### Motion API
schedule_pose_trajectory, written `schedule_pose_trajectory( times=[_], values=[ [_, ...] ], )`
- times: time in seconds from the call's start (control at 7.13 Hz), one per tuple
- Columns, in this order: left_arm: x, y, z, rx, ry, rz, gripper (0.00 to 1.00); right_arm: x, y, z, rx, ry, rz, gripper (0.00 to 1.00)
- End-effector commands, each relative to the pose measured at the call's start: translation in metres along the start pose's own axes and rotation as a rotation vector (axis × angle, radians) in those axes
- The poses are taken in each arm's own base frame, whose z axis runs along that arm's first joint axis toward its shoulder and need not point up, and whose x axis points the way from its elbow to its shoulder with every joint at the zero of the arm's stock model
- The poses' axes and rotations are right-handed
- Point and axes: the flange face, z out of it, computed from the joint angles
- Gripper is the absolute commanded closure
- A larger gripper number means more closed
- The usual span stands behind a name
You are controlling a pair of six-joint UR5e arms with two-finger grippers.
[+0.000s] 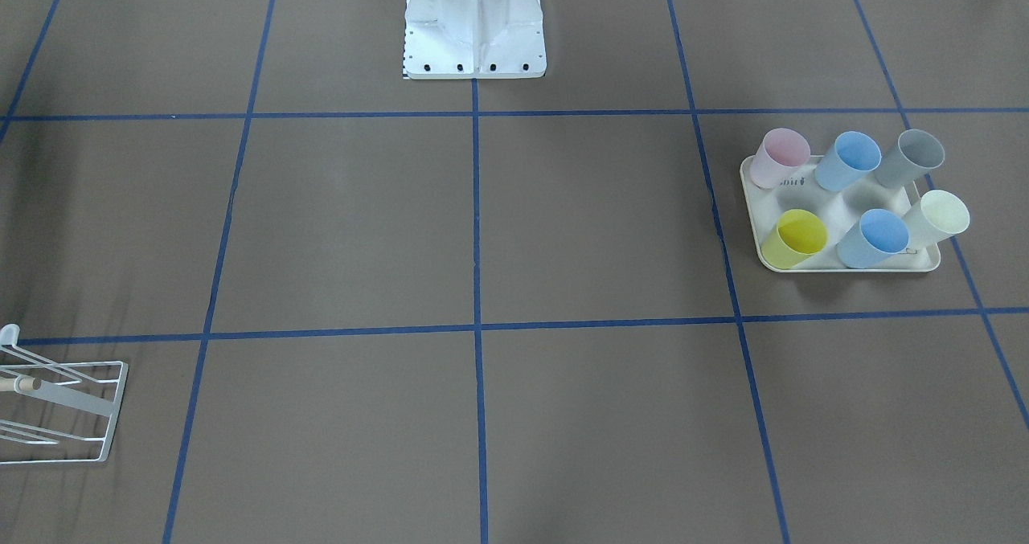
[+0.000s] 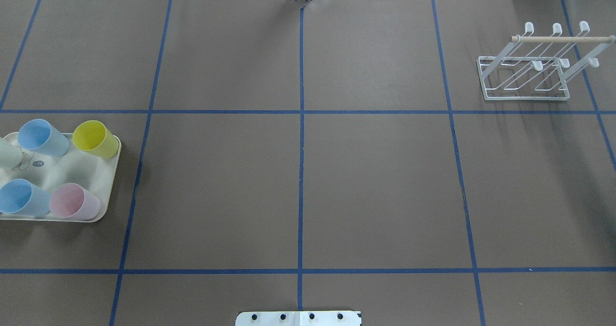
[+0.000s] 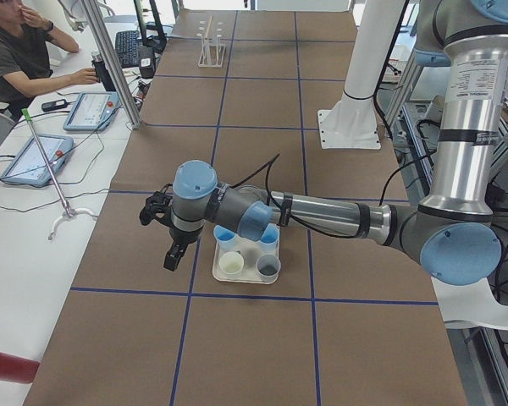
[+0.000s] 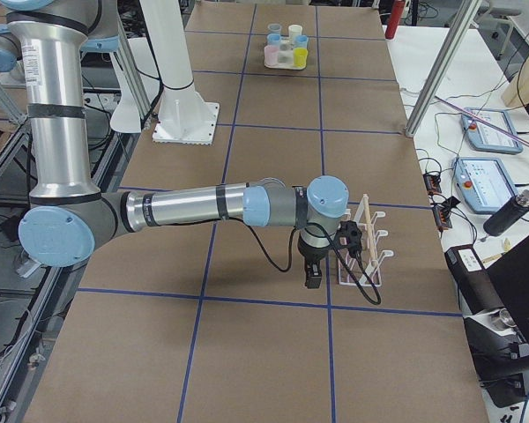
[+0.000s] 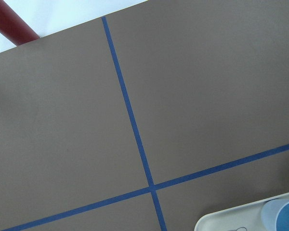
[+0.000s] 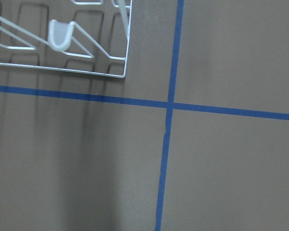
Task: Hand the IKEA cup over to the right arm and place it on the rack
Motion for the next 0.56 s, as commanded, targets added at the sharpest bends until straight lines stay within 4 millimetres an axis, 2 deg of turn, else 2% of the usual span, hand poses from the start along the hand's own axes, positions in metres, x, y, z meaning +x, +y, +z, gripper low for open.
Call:
schedule_pose_trajectory(
  times=[0.0,0.14,0.28,0.42],
  values=[
    [-0.017,0.018,0.037,-0.016,0.039,-0.021,0.0,-0.011,-0.006,0.0,0.0,-0.003,-0.02,0.0],
    [-0.005,0.027,0.05,-0.045,0.074,-0.048,0.0,-0.012,-0.006,-0.001,0.002,-0.007,-0.022,0.0],
    [-0.003,0.053,0.058,-0.035,0.101,-0.053,0.0,-0.013,-0.006,-0.002,0.005,-0.009,-0.023,0.0],
    [0.014,0.069,0.067,-0.002,0.137,-0.09,0.0,-0.011,-0.001,0.0,0.0,-0.012,-0.017,0.0]
  ],
)
